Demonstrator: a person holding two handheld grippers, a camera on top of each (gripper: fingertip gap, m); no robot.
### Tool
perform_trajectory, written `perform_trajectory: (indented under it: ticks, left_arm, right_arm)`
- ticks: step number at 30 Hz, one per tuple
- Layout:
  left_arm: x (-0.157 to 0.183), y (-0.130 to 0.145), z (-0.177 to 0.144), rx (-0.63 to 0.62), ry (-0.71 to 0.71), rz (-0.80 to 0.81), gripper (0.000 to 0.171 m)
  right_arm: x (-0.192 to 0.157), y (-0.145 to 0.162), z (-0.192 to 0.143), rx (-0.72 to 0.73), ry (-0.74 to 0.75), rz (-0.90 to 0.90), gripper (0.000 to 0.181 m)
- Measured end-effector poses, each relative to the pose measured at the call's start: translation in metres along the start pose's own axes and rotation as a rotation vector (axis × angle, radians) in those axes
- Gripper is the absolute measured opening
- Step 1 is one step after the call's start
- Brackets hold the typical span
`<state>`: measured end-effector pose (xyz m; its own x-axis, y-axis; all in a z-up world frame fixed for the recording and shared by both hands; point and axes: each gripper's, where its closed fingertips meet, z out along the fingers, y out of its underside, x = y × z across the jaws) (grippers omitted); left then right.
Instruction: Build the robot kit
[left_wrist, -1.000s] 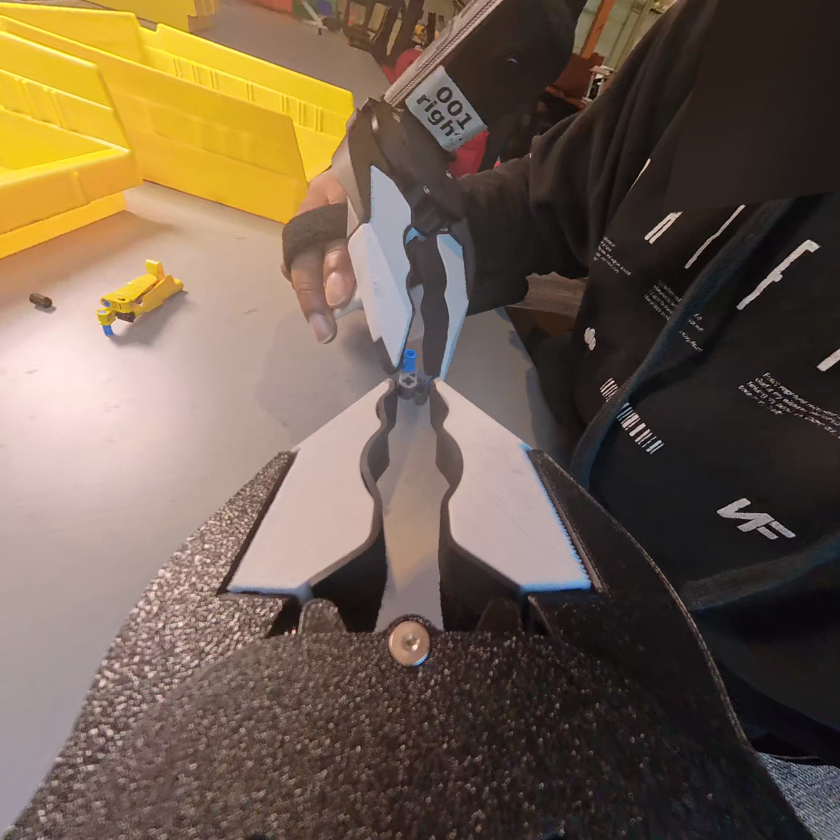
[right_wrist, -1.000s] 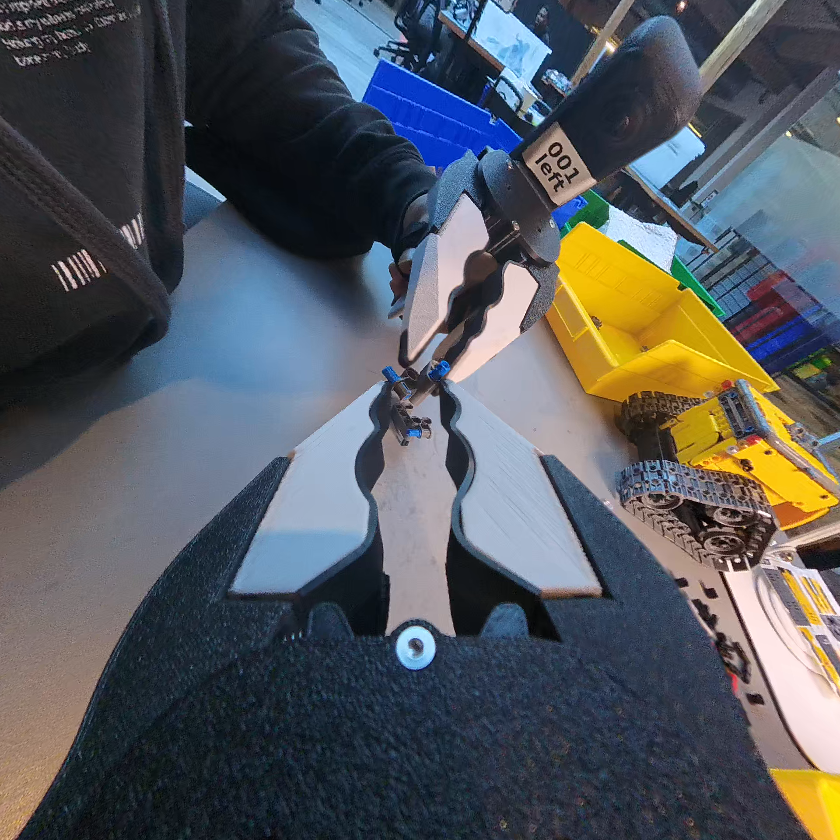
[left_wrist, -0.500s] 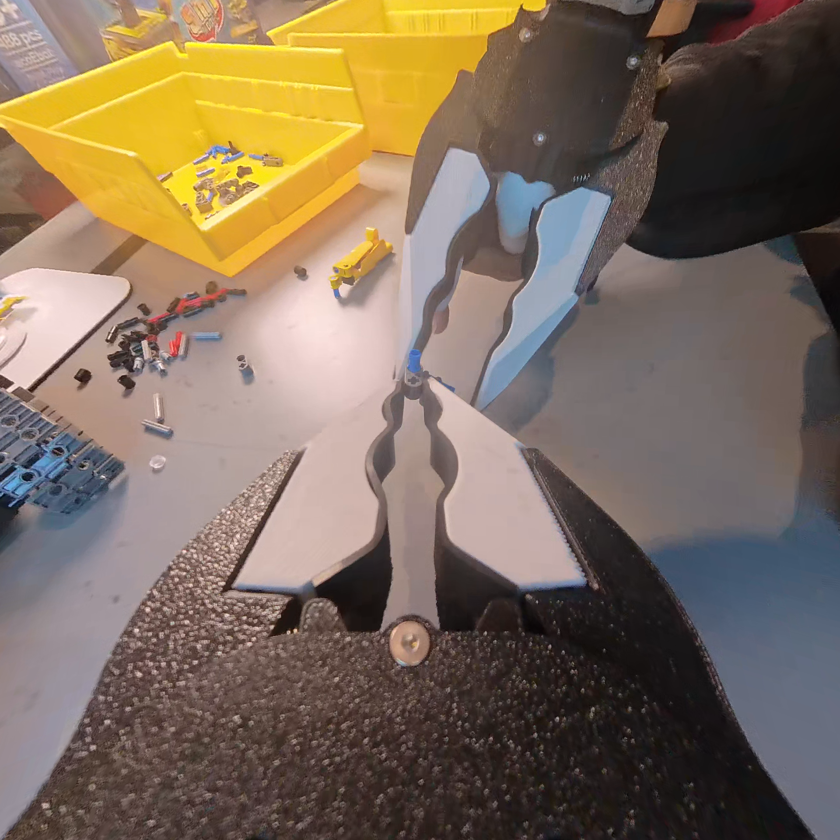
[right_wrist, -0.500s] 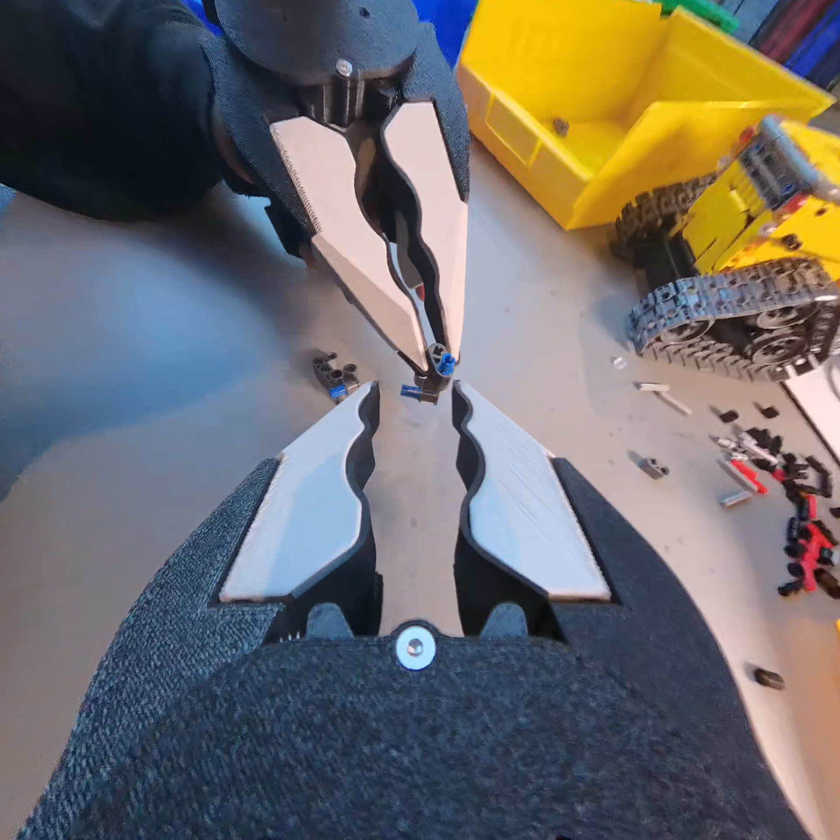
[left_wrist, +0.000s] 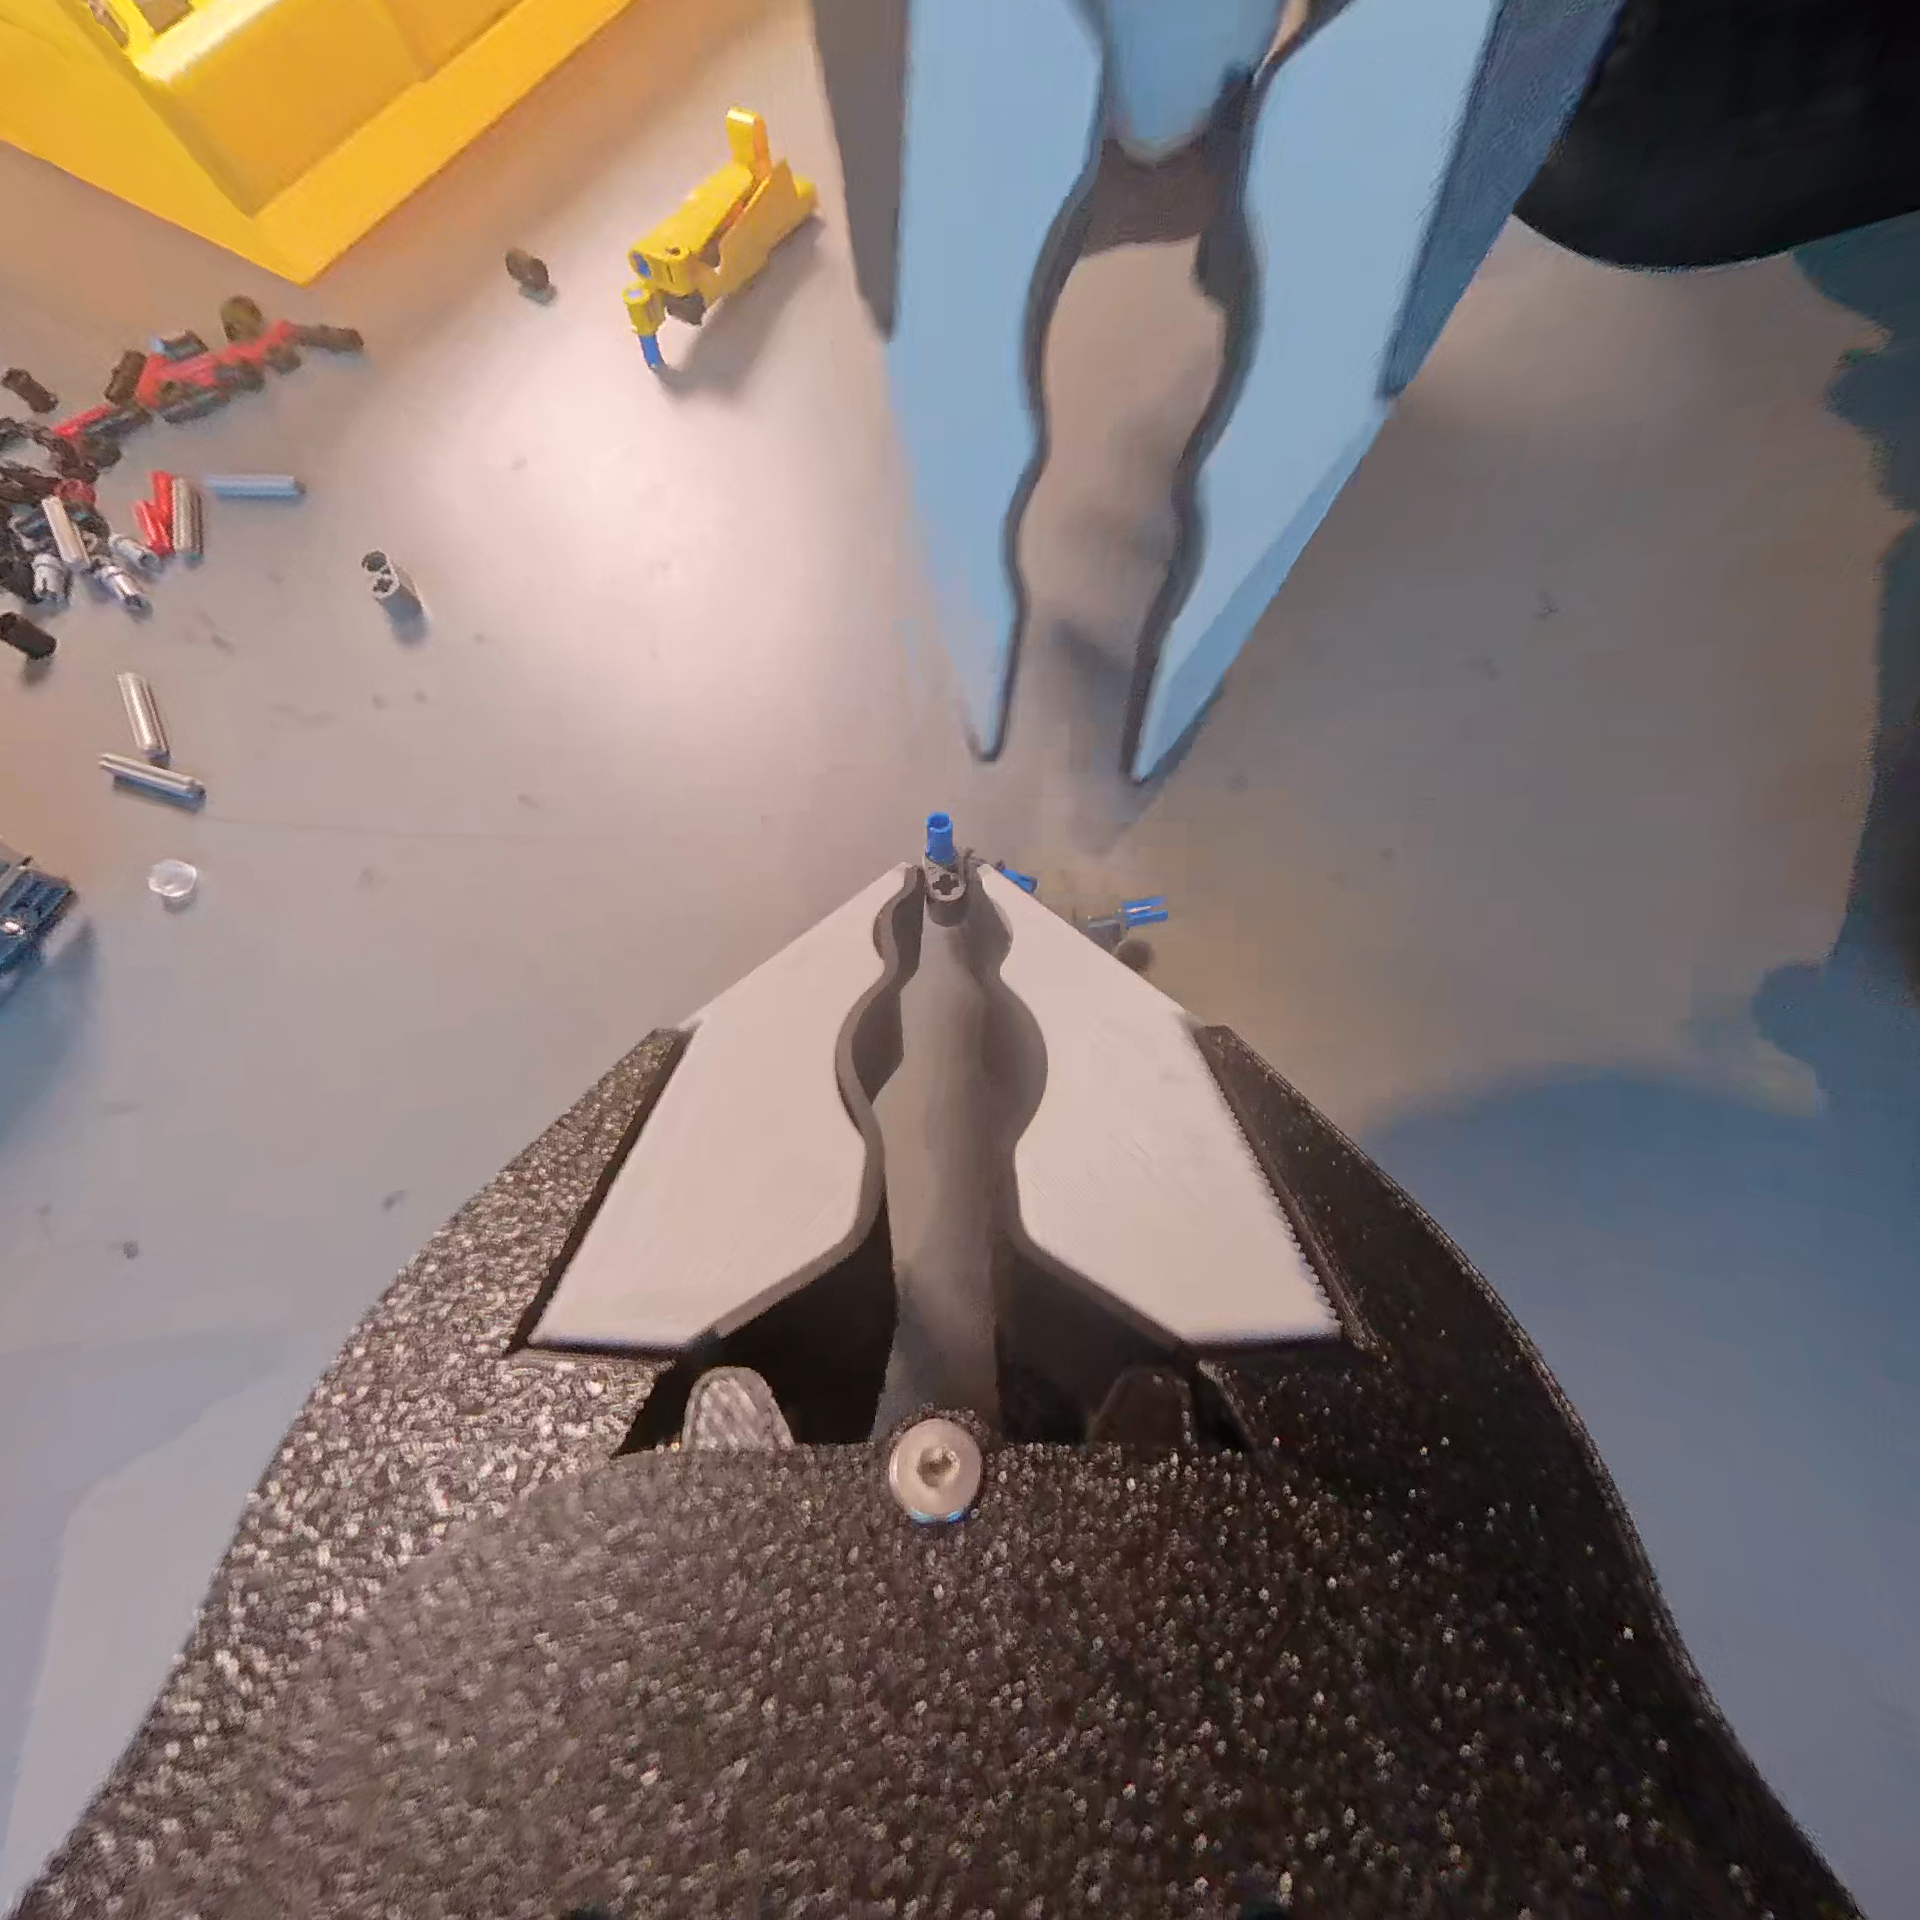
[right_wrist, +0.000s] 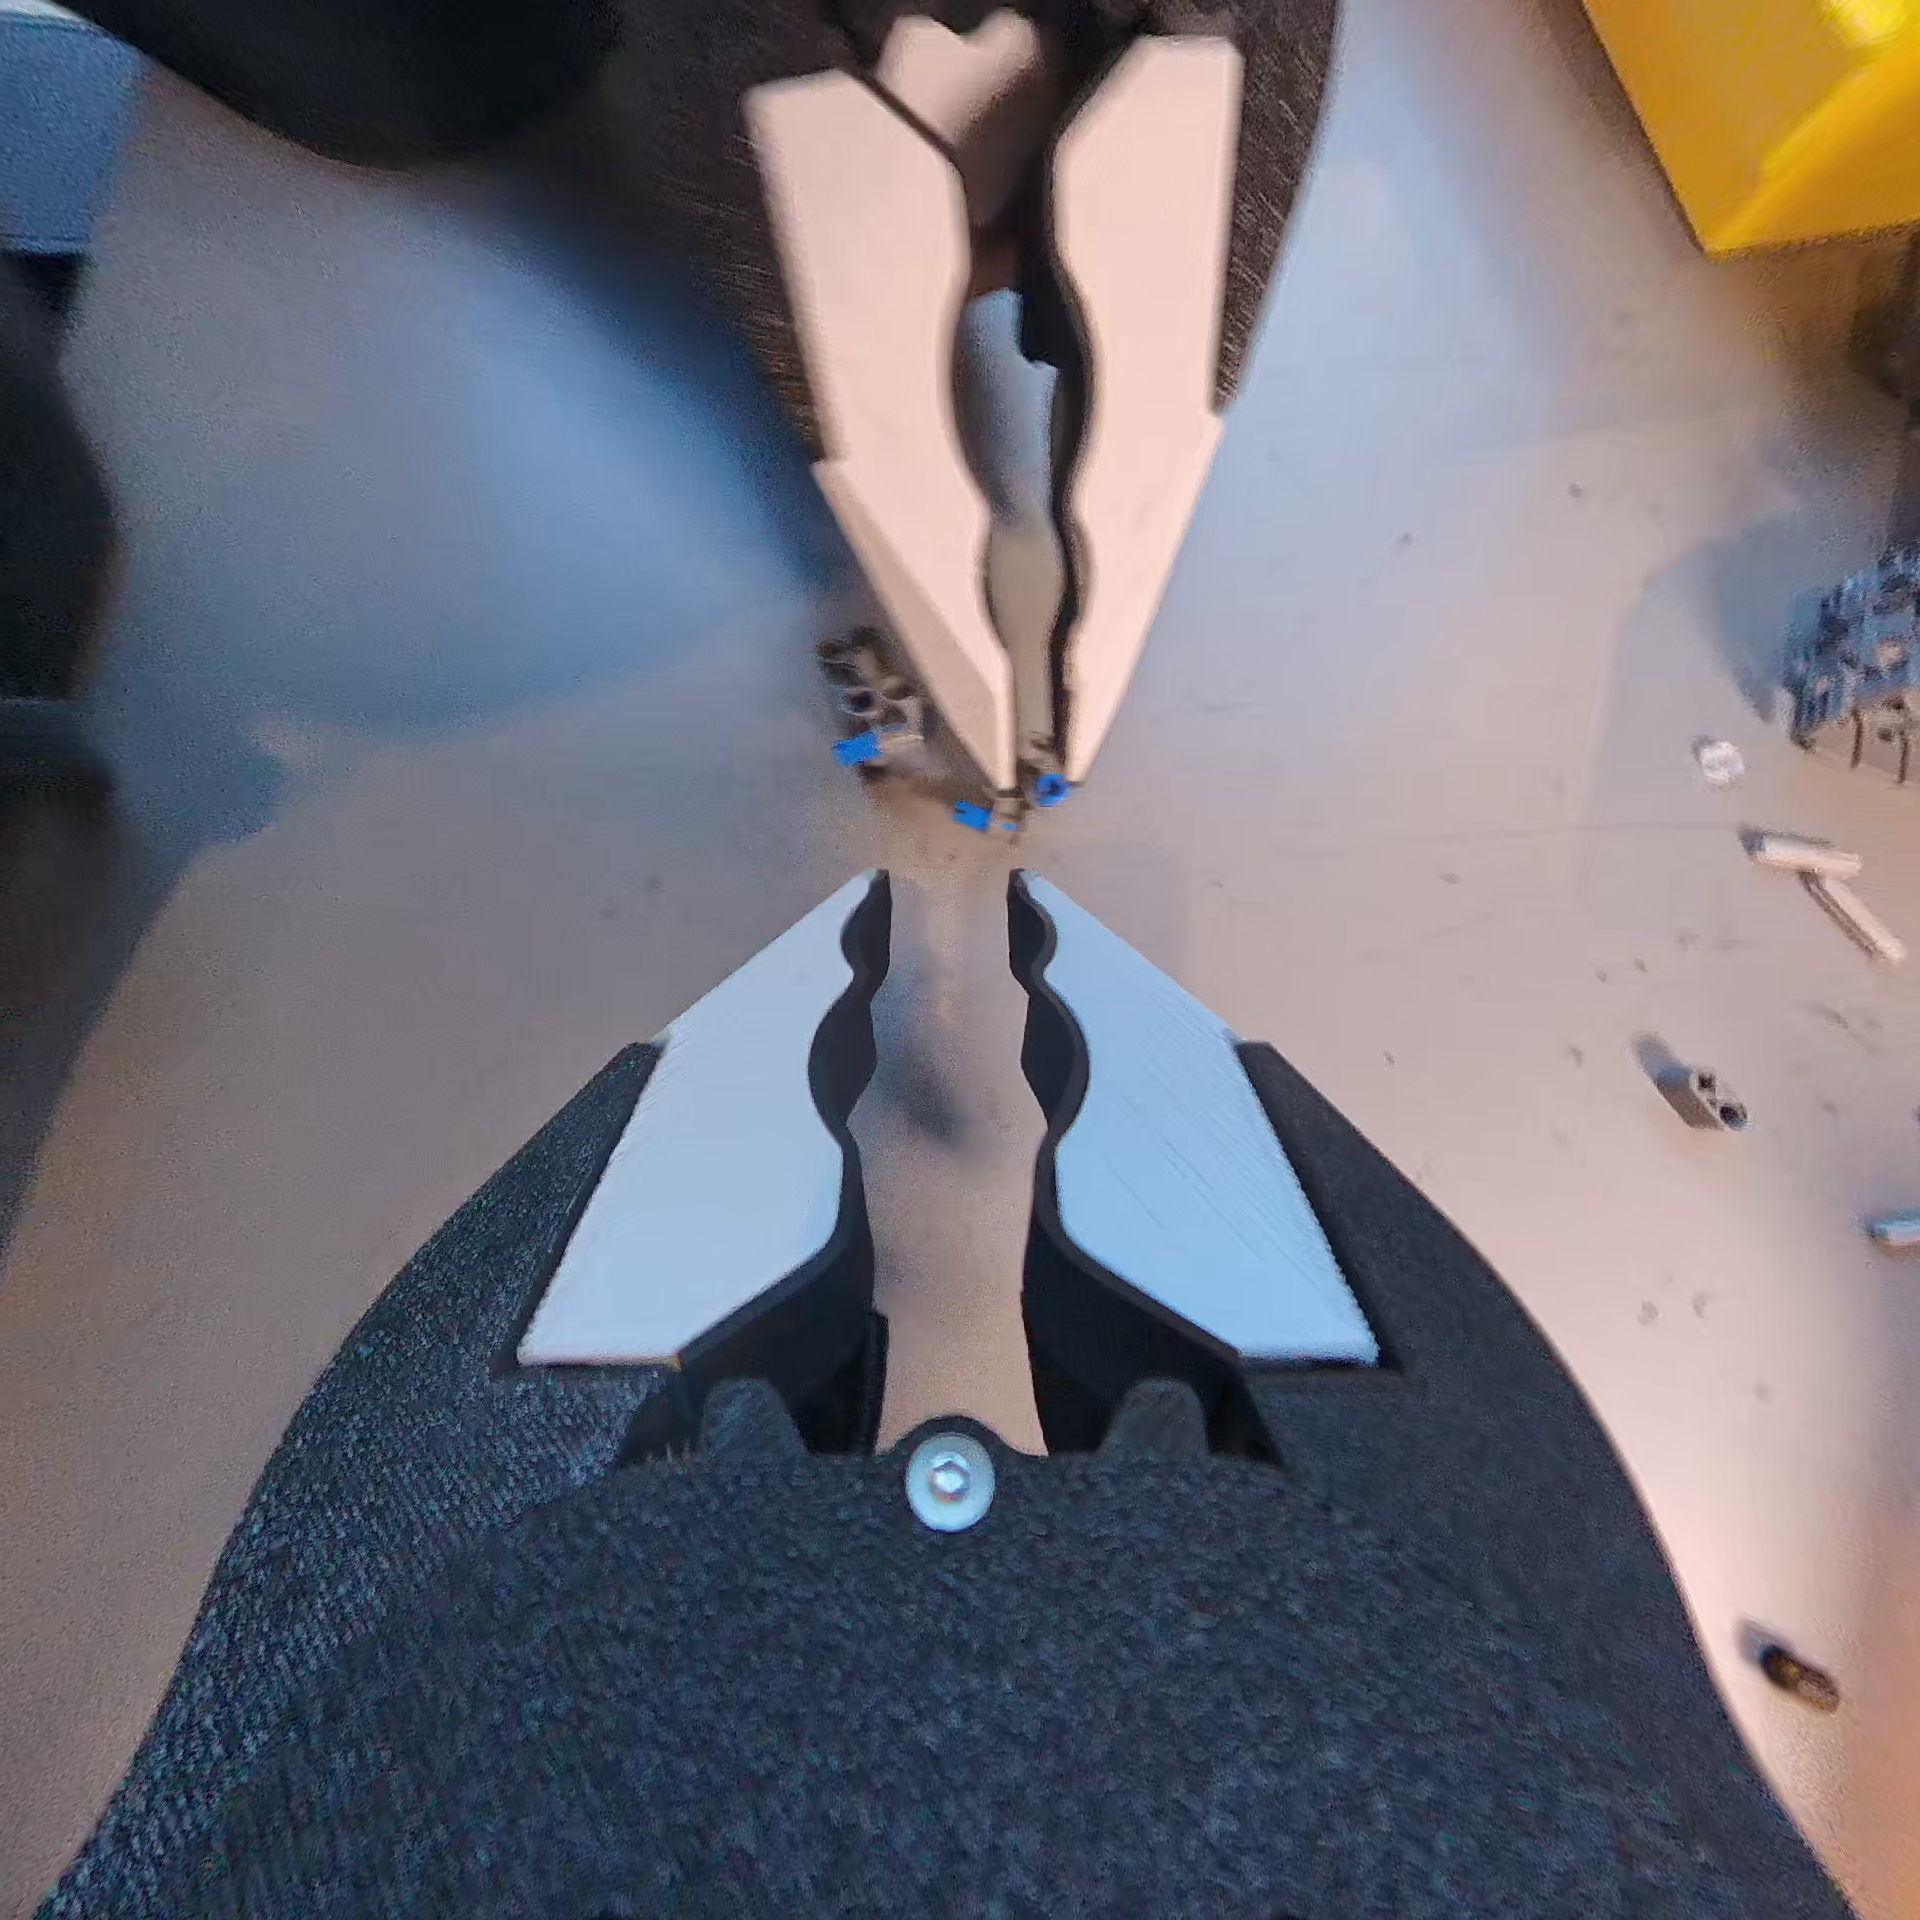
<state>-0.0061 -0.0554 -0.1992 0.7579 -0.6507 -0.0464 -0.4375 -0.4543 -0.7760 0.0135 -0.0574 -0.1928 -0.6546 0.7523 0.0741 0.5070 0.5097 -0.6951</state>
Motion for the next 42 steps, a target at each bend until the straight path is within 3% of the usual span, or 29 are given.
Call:
perform_trajectory:
  ticks: [3,7,10,17,23,28,34,38,42]
  left_arm:
    - [-0.003,0.007,-0.002,-0.026,0.019,-0.031,0.007]
    - [-0.003,0.011,-0.001,-0.034,0.042,-0.035,0.006]
    - [-0.003,0.013,-0.003,-0.037,0.033,-0.017,0.006]
    - [0.014,0.006,0.004,-0.019,0.085,-0.003,0.006]
    - [0.036,-0.003,0.013,-0.019,0.143,0.012,0.012]
    - [0.04,0.0,0.003,-0.022,0.21,-0.016,0.024]
    - [0.044,-0.003,-0.001,0.006,0.244,-0.005,0.022]
    - [0.054,-0.001,0.006,-0.028,0.256,0.027,0.012]
    - [0.058,0.0,0.008,-0.044,0.259,0.037,0.017]
  right_arm:
    - [-0.017,-0.016,-0.003,0.061,-0.043,-0.102,0.025]
    - [-0.015,-0.02,0.023,0.064,0.019,-0.204,0.036]
    - [-0.012,-0.024,0.025,0.1,0.011,-0.197,0.017]
    - [-0.028,-0.02,-0.005,0.19,-0.096,-0.124,0.017]
    - [-0.024,-0.02,-0.047,0.336,-0.032,-0.074,0.017]
    - [-0.027,-0.013,-0.049,0.324,-0.009,-0.068,0.017]
    - [-0.038,-0.008,-0.035,0.273,-0.07,-0.082,0.017]
    - [-0.039,-0.007,-0.031,0.266,-0.071,-0.083,0.017]
    - [-0.038,-0.01,-0.033,0.292,-0.067,-0.086,0.017]
